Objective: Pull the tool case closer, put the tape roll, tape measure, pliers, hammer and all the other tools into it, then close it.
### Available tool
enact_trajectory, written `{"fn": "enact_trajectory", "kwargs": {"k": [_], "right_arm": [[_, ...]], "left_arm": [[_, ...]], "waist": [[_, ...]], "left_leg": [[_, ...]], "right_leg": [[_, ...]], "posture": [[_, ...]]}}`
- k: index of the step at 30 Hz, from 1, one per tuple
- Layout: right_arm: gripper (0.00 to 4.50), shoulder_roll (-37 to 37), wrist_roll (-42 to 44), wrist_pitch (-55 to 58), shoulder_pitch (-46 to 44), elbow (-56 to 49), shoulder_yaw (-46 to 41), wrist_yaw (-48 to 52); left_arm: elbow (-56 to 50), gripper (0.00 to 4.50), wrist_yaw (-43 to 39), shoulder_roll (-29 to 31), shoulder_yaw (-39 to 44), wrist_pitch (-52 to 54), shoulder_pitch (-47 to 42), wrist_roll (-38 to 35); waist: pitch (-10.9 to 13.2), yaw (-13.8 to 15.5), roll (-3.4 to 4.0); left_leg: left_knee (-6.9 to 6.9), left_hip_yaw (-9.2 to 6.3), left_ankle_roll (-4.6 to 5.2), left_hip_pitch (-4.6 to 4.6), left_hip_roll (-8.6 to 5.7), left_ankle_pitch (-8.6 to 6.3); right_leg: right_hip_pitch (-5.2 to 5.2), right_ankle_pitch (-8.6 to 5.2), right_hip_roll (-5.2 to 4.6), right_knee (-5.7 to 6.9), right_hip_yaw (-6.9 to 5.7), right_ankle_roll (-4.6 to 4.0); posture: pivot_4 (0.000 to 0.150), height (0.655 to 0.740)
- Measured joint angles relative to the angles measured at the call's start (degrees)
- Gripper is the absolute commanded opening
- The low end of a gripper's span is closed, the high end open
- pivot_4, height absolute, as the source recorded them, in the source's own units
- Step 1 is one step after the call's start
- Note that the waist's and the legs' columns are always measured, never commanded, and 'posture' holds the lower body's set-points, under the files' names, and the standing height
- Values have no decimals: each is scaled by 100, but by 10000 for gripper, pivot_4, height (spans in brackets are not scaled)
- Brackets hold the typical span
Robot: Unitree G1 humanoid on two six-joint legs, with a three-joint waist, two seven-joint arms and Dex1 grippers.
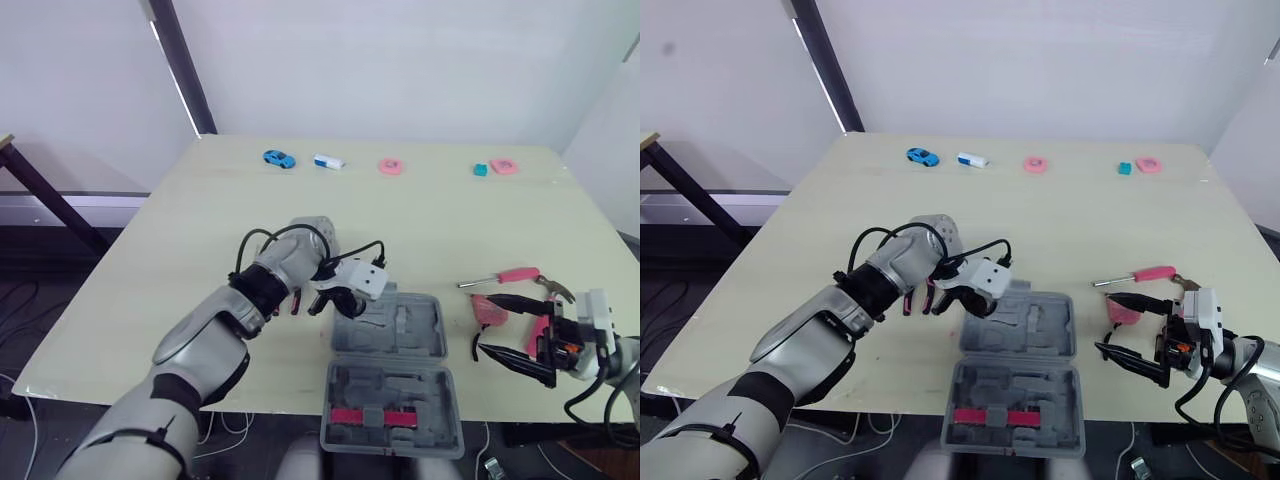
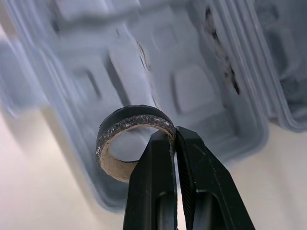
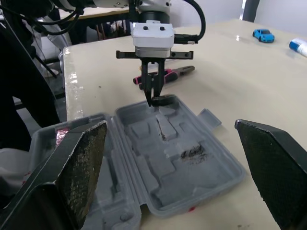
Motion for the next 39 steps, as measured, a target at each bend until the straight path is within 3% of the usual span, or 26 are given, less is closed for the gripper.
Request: {"fn": "enact_trajectory", "kwargs": {"k": [9,28,39], "right_arm": [[45000,-65,92,95,-32,-2,0,49],[45000,-61,125,90,207,-264,-91,-127],[45000,-40,124,78,219,-263,-91,-151]], "left_arm": [[361,350,2,-175,121,133,12,-152],[2319,350,228,-653,172,-920,-563,94],[2619,350,277,-736,290,-1341,-633,263]], "waist": [[0,17,0],[0,4,-1],[0,4,-1]], "left_leg": [[1,2,0,-1,-1,0],[1,6,0,-1,-1,0],[1,6,0,-1,-1,0]], "right_leg": [[0,0,0,-1,-1,0],[0,0,1,-1,-2,0],[0,0,1,-1,-1,0]], "posture": [[1500,7400],[1500,7400],[1500,7400]]}}
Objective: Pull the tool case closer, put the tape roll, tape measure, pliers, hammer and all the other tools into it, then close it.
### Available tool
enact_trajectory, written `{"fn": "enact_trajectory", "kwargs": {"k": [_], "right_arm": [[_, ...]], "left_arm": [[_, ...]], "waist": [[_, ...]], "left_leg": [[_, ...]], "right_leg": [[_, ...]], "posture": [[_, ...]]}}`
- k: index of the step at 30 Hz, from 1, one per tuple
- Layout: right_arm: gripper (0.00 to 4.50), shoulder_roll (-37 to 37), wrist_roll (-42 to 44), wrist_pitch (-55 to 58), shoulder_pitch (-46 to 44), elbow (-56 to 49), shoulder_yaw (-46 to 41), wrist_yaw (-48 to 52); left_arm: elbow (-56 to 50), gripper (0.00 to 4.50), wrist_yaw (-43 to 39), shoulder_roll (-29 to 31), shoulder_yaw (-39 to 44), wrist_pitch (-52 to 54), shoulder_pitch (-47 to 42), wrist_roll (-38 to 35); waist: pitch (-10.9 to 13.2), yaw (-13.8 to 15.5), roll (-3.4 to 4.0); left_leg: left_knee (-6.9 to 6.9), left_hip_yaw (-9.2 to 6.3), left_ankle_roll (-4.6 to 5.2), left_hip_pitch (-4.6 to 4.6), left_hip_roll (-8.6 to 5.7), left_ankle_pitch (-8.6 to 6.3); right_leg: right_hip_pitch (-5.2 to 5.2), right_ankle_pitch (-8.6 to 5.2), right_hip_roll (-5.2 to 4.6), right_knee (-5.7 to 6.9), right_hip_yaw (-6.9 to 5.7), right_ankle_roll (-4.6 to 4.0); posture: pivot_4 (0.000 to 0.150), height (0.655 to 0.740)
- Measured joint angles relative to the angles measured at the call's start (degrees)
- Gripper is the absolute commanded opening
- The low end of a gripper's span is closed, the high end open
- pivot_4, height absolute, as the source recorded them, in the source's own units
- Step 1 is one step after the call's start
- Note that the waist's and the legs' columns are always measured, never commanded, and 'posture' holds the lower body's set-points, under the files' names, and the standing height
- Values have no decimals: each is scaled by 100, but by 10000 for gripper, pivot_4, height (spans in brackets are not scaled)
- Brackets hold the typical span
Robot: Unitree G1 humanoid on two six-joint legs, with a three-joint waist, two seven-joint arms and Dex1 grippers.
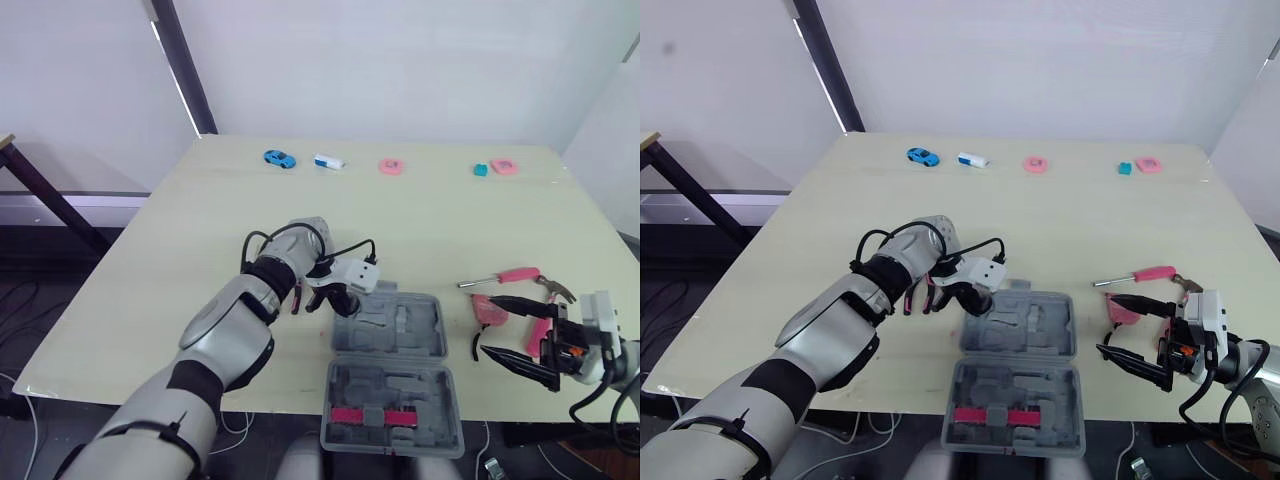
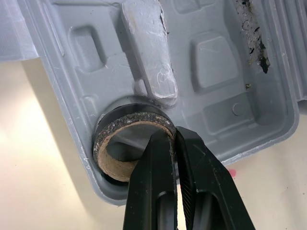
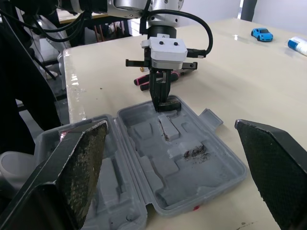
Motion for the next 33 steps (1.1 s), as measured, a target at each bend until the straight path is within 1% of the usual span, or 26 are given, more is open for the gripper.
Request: {"fn": "enact_trajectory", "kwargs": {"k": [11,13,14,26,33], "right_arm": [[45000,2,-43,-42,-35,32,0,-4],[45000,2,-55,-50,-38,44,0,-5],[45000,2,-67,-60,-38,57,0,-5],[45000,2,-114,-140,-64,109,0,-7],[45000,2,-124,-144,-80,117,0,0]], "left_arm": [[-1,350,-6,-31,42,-92,1,92],[-1,7053,14,-31,42,-163,2,105],[0,8351,22,-34,43,-213,2,108],[13,8351,47,-64,66,-233,0,149],[-127,8351,-114,-20,146,-166,-1,149]], "waist": [[0,0,0],[0,1,0],[0,2,0],[0,15,0],[0,12,0]], "left_leg": [[0,0,0,0,0,0],[0,-1,0,0,0,0],[0,0,0,0,0,0],[1,0,0,0,0,0],[1,0,0,-1,0,0]], "right_leg": [[0,0,0,0,0,0],[0,0,0,0,0,0],[0,0,0,0,0,0],[0,0,0,0,0,0],[0,0,0,0,-1,0]], "posture": [[1500,7400],[1500,7400],[1500,7400],[1500,7400],[1500,7400]]}}
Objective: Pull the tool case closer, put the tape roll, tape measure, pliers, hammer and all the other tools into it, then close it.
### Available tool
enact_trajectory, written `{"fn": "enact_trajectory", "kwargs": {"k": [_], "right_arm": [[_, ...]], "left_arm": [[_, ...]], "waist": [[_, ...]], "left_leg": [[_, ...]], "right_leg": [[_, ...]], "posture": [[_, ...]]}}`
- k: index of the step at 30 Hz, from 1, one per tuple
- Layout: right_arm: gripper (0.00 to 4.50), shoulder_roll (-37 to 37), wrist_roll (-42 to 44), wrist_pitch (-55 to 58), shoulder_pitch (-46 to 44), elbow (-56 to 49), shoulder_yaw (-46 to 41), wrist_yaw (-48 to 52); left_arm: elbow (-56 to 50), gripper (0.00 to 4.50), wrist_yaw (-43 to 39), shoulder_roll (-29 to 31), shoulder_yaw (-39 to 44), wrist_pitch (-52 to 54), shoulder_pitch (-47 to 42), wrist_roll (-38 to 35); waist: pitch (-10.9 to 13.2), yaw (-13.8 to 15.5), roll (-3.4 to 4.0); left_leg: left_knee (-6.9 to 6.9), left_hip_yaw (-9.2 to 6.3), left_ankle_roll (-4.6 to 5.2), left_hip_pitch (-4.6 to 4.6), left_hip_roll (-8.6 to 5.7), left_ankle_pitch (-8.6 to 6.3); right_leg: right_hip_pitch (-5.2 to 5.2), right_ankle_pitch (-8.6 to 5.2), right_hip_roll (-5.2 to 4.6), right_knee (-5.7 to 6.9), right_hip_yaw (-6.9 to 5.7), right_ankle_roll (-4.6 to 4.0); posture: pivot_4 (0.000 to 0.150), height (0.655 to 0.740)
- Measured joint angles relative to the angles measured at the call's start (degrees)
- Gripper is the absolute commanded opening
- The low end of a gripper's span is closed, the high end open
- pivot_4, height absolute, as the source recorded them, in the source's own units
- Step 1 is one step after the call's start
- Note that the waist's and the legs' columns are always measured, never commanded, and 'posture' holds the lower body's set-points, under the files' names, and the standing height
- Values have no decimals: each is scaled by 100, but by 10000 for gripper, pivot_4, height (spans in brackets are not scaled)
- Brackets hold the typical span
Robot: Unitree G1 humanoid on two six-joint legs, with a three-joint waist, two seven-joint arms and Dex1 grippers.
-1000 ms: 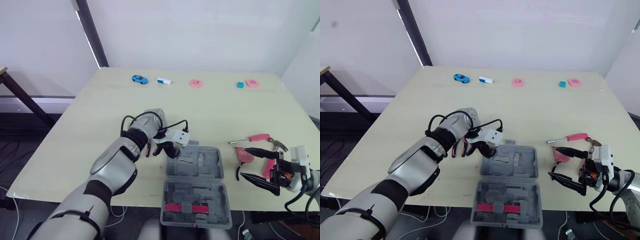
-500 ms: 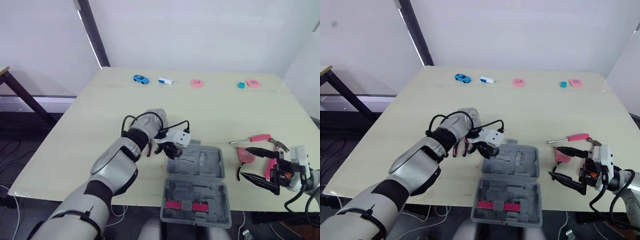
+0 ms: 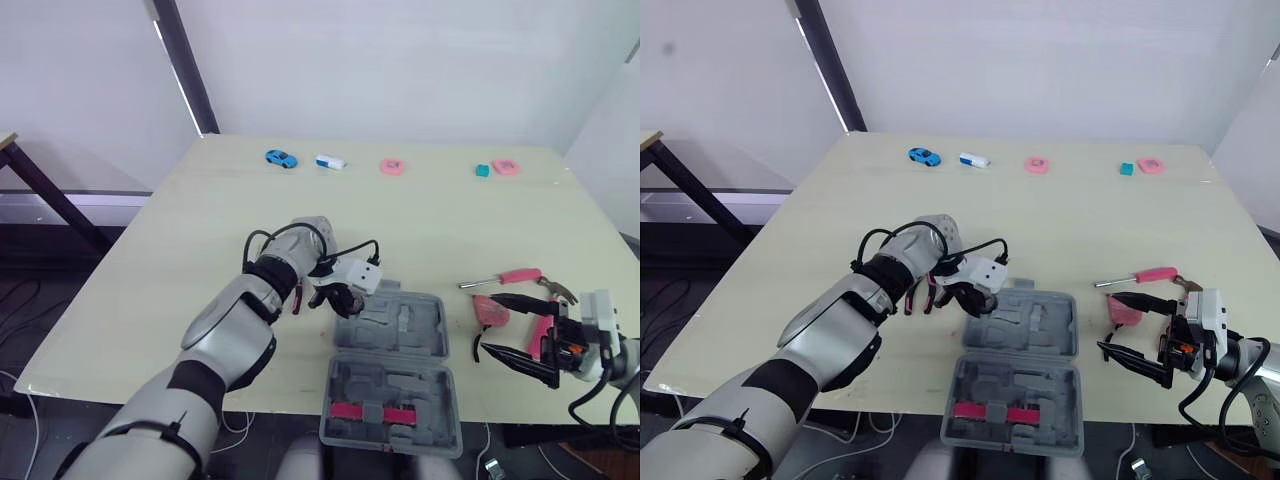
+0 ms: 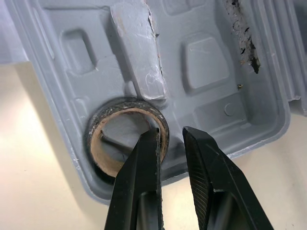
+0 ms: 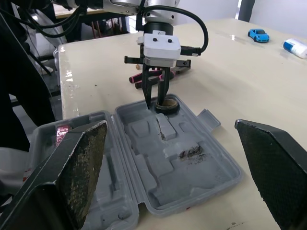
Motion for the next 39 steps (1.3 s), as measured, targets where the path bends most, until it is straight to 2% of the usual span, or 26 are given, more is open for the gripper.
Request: {"fn": "enact_trajectory", "kwargs": {"k": [13,17,20,24,28,39], "right_arm": [[45000,3,-9,-2,-13,49,0,24],[45000,43,-17,-27,-13,49,0,20],[45000,86,-34,-51,-10,42,0,-20],[45000,149,-41,-93,-8,43,-2,-98],[45000,238,-72,-109,-63,39,5,-177],[45000,388,-86,-110,-57,-201,8,-372]], "left_arm": [[-812,8351,-129,339,208,377,-23,-326],[-698,8351,21,358,842,10,49,-885],[-613,8351,209,261,1725,-196,587,-1707],[-392,8351,352,304,2038,-588,1109,-1970],[-126,8351,535,10,2794,-706,1321,-2609],[259,8351,86,0,3055,-1354,1745,-2881]], "waist": [[0,-7,0],[0,-8,0],[-2,-35,3],[-1,-35,2],[-1,25,1],[-1,7,2]], "left_leg": [[0,-2,0,0,1,0],[0,-3,0,0,1,0],[0,-5,0,7,3,0],[0,-5,0,5,2,0],[8,-4,0,2,1,0],[7,2,0,3,1,0]], "right_leg": [[0,0,0,1,0,0],[0,0,-1,0,0,0],[-1,1,-1,4,6,0],[-1,1,0,8,3,0],[0,3,-3,8,1,4],[0,4,-1,8,1,3]], "posture": [[1500,7400],[1500,7400],[1500,7400],[1500,7400],[1500,7400],[1500,7400]]}}
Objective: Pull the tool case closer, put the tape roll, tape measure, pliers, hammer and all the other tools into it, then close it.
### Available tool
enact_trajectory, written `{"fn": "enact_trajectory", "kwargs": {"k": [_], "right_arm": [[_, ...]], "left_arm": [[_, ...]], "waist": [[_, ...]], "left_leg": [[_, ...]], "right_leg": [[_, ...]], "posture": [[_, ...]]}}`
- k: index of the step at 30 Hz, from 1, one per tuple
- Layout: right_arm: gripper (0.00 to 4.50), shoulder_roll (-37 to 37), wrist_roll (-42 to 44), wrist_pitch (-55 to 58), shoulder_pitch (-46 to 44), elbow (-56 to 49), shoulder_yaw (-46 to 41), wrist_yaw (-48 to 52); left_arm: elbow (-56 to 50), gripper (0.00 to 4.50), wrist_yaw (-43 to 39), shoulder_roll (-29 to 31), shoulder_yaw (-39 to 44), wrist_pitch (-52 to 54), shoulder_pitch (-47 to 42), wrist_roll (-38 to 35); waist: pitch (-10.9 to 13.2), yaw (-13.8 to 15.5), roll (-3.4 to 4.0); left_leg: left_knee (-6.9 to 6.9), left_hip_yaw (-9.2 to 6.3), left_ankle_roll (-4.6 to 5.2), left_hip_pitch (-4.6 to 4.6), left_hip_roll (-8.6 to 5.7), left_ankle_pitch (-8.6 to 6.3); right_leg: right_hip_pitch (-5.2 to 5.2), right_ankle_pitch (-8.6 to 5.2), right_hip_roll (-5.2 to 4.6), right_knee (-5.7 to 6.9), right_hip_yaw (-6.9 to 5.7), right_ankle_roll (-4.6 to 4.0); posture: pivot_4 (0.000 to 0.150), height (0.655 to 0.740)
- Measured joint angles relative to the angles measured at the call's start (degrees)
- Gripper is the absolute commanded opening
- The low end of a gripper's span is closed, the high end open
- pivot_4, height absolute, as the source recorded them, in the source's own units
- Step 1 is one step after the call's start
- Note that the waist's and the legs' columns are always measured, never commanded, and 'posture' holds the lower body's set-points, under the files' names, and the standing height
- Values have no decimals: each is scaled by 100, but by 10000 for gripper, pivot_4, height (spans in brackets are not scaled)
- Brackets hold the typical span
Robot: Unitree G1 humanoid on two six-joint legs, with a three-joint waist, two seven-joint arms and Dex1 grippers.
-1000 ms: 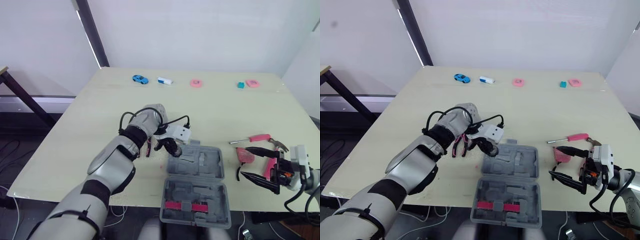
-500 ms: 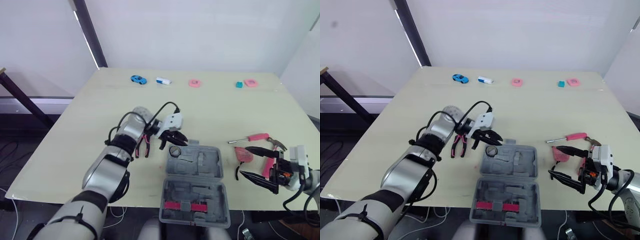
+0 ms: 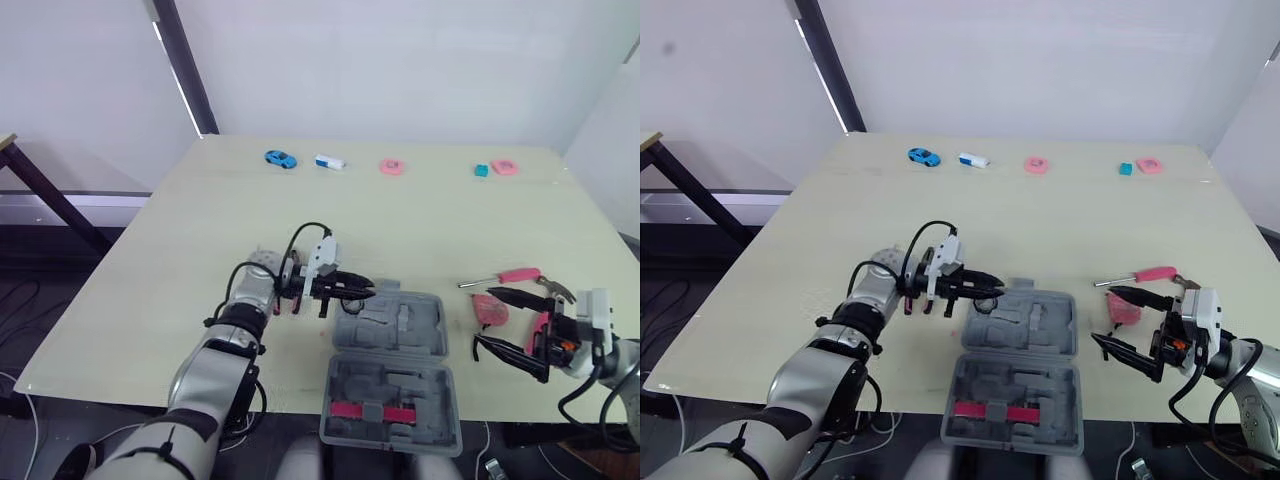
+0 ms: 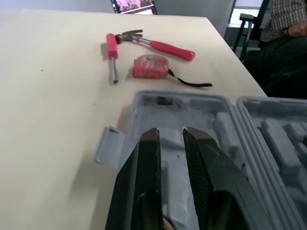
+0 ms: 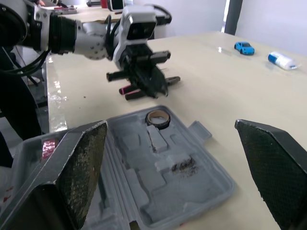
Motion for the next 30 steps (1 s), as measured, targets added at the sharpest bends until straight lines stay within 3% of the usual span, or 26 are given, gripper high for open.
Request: {"fn": "enact_trajectory", "kwargs": {"k": [14,30], "right_arm": [[45000,180,-137,-122,116,-95,120,-156],[45000,222,-160,-195,116,-95,130,-197]], "left_arm": [[1049,8351,1128,-21,-57,-913,-220,765],[1220,8351,1849,-43,-450,-1301,-199,1570]], "waist": [[0,15,0],[-9,-4,3]], "left_leg": [[0,4,0,0,-1,0],[-1,7,0,21,0,0]], "right_leg": [[0,0,0,-1,0,1],[25,1,0,-2,-8,0]], "posture": [[1500,7400],[1500,7400]]}}
